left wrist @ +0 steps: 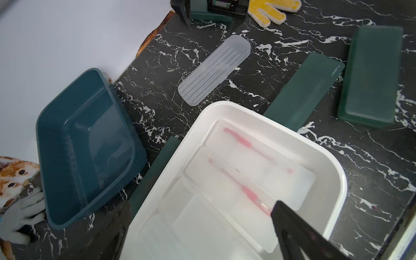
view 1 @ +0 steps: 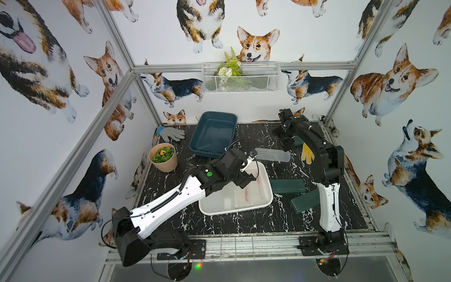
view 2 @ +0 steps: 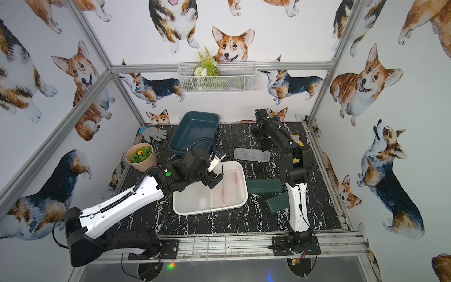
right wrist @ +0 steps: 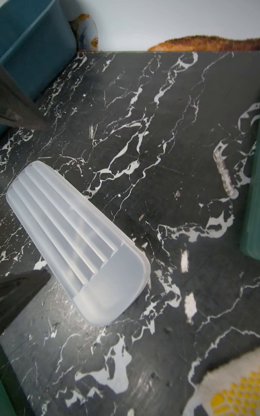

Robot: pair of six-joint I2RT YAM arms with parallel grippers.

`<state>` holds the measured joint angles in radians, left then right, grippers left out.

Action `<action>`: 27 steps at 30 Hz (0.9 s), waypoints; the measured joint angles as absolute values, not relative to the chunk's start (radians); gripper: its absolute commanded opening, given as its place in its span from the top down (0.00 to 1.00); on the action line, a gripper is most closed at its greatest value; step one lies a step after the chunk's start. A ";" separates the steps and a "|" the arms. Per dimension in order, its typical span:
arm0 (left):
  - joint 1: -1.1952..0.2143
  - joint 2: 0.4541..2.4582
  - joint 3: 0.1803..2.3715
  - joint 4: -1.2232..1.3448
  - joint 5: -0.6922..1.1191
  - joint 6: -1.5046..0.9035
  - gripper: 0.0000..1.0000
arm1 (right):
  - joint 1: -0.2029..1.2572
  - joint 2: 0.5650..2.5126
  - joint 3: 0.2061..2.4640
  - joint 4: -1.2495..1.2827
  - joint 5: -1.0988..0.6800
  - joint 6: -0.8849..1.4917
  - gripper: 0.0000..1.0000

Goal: Place the pencil cases by color into the storage box
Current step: Pick up the pencil case from the center of the board.

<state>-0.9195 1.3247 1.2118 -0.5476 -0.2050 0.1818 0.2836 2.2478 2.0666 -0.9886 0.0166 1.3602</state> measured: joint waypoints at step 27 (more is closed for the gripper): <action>-0.898 1.475 1.199 -0.418 0.031 0.276 0.00 | 0.288 2.274 1.890 -0.931 -0.024 1.474 0.02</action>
